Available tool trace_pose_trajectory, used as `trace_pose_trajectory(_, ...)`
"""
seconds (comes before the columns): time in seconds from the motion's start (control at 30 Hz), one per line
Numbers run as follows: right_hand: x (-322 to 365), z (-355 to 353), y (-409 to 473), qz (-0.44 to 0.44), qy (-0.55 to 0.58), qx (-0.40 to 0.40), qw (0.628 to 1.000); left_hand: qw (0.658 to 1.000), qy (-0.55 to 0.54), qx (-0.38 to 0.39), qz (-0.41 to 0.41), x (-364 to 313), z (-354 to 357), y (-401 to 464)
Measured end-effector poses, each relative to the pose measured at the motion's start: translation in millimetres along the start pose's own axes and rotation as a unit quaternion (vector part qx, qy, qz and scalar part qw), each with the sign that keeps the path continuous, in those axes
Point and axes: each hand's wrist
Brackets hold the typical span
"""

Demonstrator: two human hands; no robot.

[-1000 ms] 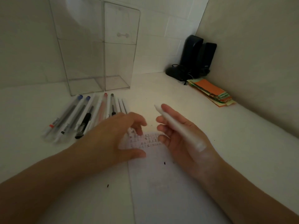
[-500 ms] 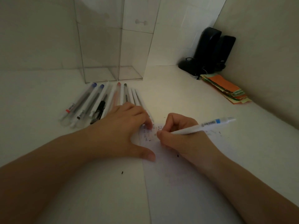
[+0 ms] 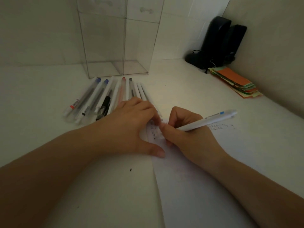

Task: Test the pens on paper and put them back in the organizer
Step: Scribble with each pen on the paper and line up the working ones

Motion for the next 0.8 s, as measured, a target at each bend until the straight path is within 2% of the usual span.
trace_pose_trajectory(0.8,-0.2,-2.6,-2.7,-0.026,-0.023,0.006,0.999,1.000,0.011,0.009,0.002,-0.2,-0.6,-0.7)
Point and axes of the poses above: each hand's wrist, its own y-axis towards the middle knuckle, its own z-axis out of the palm, x = y × z, and after that the axes turned 7 degrees about z, right-handed
